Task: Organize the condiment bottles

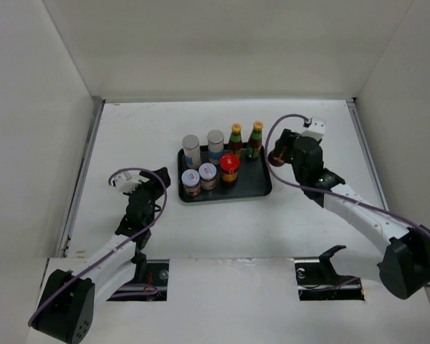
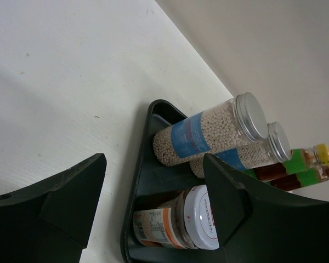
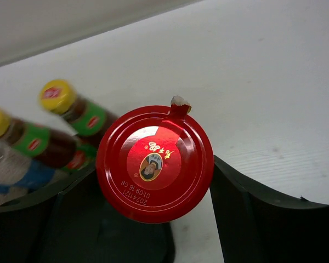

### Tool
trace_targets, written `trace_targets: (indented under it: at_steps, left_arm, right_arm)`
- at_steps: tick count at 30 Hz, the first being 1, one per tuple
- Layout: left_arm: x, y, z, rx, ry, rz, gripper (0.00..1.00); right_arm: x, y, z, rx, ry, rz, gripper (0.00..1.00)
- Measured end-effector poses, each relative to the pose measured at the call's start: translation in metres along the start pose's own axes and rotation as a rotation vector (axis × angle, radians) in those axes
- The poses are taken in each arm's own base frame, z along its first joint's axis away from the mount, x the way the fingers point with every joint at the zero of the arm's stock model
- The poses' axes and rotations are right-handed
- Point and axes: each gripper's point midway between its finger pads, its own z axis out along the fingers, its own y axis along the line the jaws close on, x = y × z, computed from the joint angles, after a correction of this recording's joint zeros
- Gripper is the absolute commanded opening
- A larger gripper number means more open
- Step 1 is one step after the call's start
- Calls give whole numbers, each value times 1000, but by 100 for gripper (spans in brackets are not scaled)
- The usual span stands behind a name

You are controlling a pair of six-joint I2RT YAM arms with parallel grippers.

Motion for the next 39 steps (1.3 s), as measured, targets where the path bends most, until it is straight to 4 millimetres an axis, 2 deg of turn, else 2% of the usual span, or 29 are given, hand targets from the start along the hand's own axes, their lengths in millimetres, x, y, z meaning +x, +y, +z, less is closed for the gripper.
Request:
trace_targets:
  at_steps: [4,7,10,12,14,16,19,22,27,30,35,38,39]
  left_arm:
    - [0,0,0,0,0,4,73]
    - [0,0,0,1,-1,8,78]
    - [-1,-1,0,3,-3,10,88]
    - [-2,-1,0,5,-4,12,100]
    - [-2,-1,0,5,-4,12,100]
    - [-1,0,-1,2,-2,14,100]
    - [0,3,-1,-7,5,19,100]
    - [-3,1,-4,-4,0,6,100]
    - [-19,-13,-11,29,-29,-46,100]
    - [-28,-29,-16,67,-30,-79,100]
    - [-35,-48,-28,119,-4,-126,100]
    - [-36,-59,-34,136,34,-125,100]
    - [-37,-63,-35,139,45,-122,100]
  right_arm:
    - [28,49,-16,-130,51,-50,54]
    - [59,71,-17,-179,111,-101,54]
    - [88,77,-11,-178,166,-146,55]
    - [102,75,-5,-165,190,-173,56]
    - [108,74,-1,-153,190,-192,59]
    - [107,75,1,-148,174,-200,68]
    - [109,78,4,-144,156,-207,88]
    - [103,87,2,-155,122,-191,100]
    - [87,97,-13,-174,77,-178,100]
    - [62,102,-31,-200,36,-146,100]
    - [9,103,-59,-224,-58,-41,100]
    - [-1,98,-66,-213,-68,-3,100]
    - [0,96,-67,-209,-62,0,95]
